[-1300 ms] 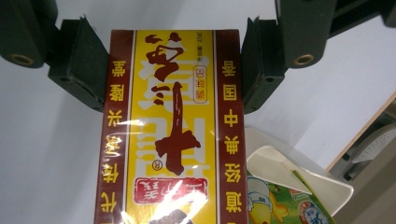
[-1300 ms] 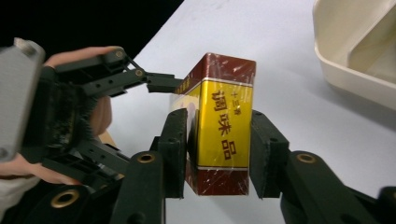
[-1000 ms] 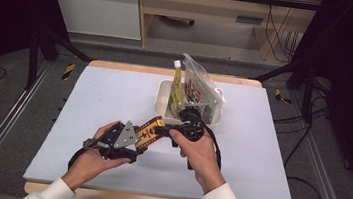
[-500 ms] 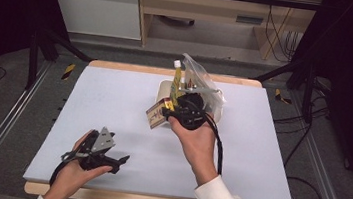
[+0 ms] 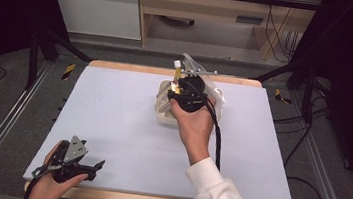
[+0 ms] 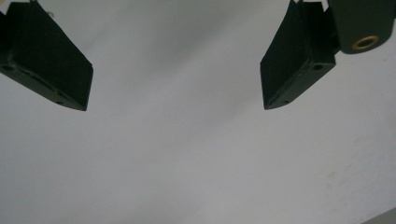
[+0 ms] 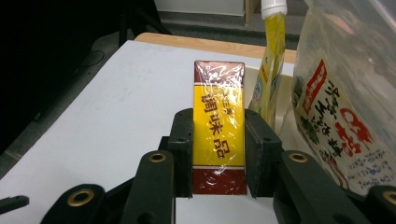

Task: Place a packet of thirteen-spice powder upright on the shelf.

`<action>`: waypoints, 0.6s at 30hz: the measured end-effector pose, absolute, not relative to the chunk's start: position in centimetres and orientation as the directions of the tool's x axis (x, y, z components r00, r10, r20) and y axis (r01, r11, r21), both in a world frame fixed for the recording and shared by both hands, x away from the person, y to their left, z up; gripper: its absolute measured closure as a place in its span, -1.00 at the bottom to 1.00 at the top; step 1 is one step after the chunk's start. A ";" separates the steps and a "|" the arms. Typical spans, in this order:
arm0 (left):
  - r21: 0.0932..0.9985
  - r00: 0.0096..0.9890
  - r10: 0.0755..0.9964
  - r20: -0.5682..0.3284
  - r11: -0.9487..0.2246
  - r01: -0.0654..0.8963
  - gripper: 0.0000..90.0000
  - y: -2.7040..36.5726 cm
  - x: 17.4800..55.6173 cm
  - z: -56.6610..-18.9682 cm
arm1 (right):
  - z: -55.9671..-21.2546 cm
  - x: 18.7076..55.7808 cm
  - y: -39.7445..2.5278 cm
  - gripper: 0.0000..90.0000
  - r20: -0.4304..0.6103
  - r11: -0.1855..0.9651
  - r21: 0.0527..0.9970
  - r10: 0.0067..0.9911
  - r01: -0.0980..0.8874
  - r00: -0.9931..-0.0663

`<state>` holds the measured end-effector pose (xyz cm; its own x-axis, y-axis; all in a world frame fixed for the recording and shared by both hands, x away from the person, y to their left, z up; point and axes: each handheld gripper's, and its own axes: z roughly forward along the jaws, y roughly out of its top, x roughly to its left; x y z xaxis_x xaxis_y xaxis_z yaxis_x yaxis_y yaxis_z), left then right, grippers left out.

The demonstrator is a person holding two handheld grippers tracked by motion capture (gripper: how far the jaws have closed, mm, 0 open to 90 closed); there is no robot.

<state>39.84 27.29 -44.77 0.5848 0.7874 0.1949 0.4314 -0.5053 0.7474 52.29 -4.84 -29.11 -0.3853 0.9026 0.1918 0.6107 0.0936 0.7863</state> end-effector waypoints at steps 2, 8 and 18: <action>0.741 0.588 0.782 0.208 -0.518 0.427 -0.80 27.1 39.9 -44.8 | -29.1 52.7 -4.6 0.51 0.187 0.091 0.788 0.907 0.609 -0.377; 0.732 0.592 0.777 0.213 -0.529 0.430 -0.80 27.1 39.9 -44.9 | -29.3 53.8 -4.0 0.51 0.186 0.074 0.781 0.920 0.620 -0.344; 0.726 0.602 0.770 0.212 -0.536 0.431 -0.80 26.9 40.0 -45.0 | -29.5 54.3 -3.7 0.52 0.164 0.077 0.785 0.931 0.614 -0.325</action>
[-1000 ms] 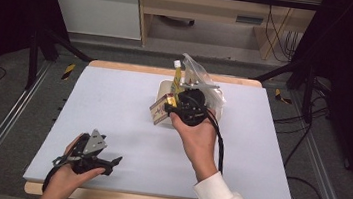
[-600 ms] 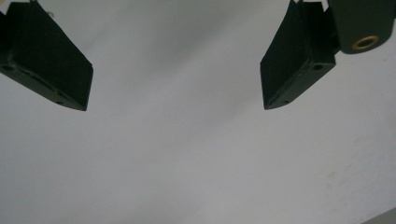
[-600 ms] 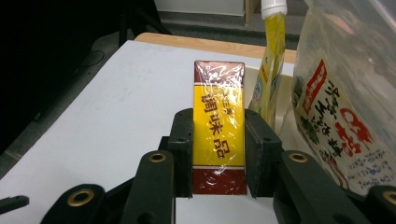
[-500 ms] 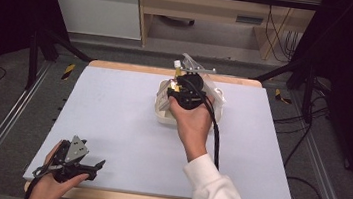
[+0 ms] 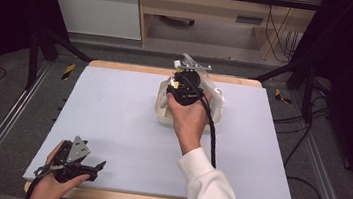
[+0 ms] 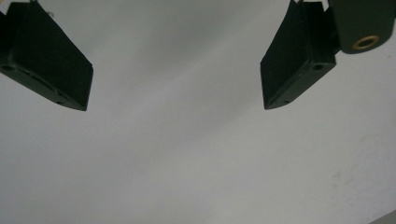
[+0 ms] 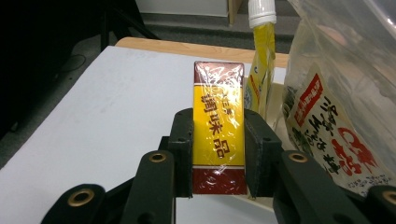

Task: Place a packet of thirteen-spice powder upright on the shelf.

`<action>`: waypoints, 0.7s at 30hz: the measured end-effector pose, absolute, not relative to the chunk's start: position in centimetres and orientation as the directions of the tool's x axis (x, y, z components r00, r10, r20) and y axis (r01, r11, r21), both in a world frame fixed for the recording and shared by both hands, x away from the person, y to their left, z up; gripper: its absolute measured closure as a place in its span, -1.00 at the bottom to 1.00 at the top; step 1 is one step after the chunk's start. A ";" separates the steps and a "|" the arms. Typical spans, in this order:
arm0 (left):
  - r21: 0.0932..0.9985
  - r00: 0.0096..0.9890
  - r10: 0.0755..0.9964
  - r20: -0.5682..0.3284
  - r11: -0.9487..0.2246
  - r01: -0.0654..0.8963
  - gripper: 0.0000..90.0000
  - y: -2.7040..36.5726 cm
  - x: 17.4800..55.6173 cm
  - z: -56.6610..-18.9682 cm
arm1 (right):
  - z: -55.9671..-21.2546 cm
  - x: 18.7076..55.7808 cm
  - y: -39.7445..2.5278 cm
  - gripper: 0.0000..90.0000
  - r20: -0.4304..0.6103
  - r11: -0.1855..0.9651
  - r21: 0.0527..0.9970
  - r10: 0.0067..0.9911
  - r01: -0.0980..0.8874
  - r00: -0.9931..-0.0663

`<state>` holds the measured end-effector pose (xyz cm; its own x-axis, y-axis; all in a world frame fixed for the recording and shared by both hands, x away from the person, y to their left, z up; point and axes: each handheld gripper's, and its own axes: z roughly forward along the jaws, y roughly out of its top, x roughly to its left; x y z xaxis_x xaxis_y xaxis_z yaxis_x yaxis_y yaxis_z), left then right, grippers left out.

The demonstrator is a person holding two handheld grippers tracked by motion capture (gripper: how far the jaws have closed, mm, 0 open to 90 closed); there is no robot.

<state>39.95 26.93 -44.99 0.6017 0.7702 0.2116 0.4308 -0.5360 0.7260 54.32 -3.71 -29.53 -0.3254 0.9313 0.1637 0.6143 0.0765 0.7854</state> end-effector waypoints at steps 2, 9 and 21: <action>0.726 0.602 0.770 0.212 -0.537 0.431 -0.80 26.9 40.0 -45.0 | -29.5 54.4 -3.5 0.52 0.158 0.080 0.784 0.933 0.616 -0.323; 0.725 0.605 0.768 0.211 -0.538 0.430 -0.80 26.9 40.0 -45.0 | -29.7 54.8 -3.0 0.52 0.136 0.079 0.786 0.945 0.613 -0.296; 0.725 0.611 0.764 0.208 -0.539 0.428 -0.80 26.7 39.9 -45.0 | -29.8 55.0 -1.8 0.52 0.122 0.076 0.794 0.952 0.603 -0.281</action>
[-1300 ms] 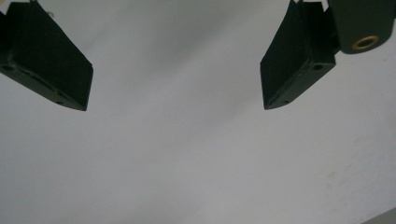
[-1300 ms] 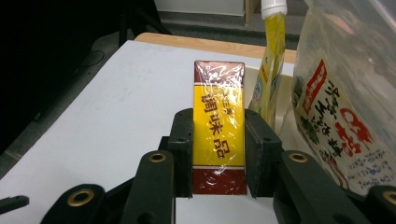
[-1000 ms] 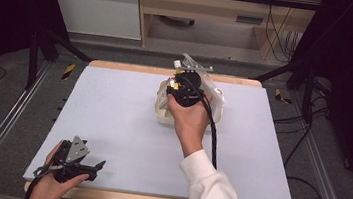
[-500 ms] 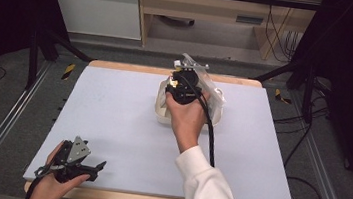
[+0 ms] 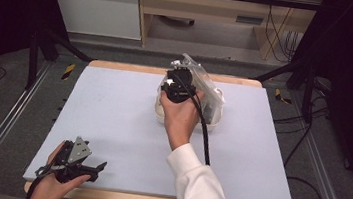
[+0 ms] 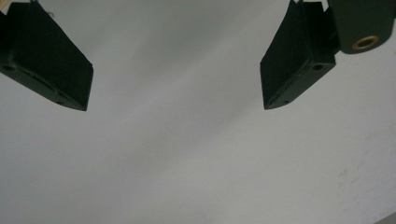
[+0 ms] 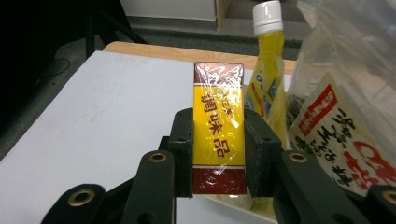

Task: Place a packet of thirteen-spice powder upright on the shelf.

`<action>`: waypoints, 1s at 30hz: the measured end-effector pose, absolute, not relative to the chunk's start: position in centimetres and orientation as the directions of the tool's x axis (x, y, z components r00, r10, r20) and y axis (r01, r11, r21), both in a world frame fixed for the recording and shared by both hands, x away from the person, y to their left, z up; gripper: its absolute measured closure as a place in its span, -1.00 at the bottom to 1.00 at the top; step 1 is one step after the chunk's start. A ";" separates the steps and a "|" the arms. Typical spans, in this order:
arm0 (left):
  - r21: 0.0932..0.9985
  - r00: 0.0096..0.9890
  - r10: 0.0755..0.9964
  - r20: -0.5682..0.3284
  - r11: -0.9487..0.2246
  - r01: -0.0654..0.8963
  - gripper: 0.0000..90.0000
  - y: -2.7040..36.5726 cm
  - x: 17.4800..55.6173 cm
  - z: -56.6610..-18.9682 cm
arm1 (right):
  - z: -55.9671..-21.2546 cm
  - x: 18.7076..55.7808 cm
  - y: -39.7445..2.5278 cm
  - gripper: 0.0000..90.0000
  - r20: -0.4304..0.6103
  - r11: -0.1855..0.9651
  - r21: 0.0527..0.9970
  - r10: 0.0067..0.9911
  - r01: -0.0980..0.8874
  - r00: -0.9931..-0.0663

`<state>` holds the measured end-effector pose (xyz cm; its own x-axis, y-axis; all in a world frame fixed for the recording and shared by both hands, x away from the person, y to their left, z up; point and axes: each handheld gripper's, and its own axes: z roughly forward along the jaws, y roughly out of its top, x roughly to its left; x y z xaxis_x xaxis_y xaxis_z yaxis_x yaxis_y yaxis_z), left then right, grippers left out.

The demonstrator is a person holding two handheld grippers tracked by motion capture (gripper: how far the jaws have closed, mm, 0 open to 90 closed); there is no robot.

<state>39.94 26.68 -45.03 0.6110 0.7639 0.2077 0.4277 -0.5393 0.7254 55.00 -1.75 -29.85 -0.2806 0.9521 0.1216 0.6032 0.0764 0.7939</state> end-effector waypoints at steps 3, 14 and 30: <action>0.726 0.610 0.764 0.209 -0.539 0.427 -0.80 26.7 39.9 -45.0 | -30.1 54.9 -1.3 0.52 0.119 0.077 0.796 0.953 0.601 -0.280; 0.738 0.611 0.766 0.202 -0.528 0.419 -0.80 26.8 39.8 -44.7 | -30.9 55.3 -0.5 0.52 0.089 0.074 0.792 0.968 0.606 -0.234; 0.738 0.630 0.744 0.222 -0.550 0.390 -0.80 26.3 39.7 -44.5 | -31.8 56.6 0.7 0.52 0.077 0.051 0.778 0.981 0.626 -0.176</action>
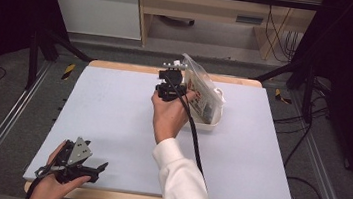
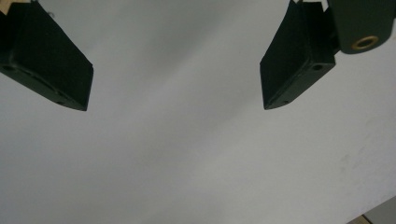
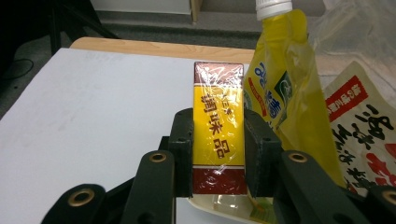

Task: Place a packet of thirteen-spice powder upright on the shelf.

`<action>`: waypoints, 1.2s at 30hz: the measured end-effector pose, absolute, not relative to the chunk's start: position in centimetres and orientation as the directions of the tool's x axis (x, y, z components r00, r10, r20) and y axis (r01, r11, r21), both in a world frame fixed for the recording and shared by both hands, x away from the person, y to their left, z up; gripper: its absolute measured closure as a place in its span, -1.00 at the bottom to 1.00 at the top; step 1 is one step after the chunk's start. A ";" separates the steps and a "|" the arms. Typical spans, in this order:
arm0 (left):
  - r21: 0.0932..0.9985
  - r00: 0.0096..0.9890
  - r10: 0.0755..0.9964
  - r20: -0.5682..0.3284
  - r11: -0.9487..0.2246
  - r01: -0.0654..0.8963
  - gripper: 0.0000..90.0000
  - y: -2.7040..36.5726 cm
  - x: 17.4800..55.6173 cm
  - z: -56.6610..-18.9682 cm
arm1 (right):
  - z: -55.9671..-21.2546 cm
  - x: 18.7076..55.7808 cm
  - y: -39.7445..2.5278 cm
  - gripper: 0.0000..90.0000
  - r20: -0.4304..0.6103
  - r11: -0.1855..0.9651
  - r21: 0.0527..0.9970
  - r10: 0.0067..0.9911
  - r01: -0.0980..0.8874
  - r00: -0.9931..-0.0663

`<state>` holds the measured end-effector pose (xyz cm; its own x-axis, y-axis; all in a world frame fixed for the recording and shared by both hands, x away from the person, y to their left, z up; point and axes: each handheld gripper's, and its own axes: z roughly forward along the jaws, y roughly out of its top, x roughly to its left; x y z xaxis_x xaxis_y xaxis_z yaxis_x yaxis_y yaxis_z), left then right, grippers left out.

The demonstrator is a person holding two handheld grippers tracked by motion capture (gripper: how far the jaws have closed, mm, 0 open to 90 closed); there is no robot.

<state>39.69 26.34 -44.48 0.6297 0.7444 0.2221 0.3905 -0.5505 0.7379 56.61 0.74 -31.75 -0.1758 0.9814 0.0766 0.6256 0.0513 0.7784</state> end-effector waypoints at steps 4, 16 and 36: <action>0.737 0.632 0.742 0.221 -0.552 0.390 -0.80 26.3 39.7 -44.5 | -31.8 56.7 0.9 0.52 0.072 0.051 0.779 0.983 0.625 -0.170; 0.731 0.638 0.736 0.226 -0.561 0.388 -0.80 26.1 39.7 -44.5 | -32.5 56.6 1.3 0.52 0.050 0.063 0.775 0.986 0.629 -0.160; 0.721 0.650 0.725 0.229 -0.575 0.387 -0.80 25.8 39.6 -44.6 | -34.7 57.4 1.6 0.51 0.068 0.043 0.761 0.987 0.647 -0.145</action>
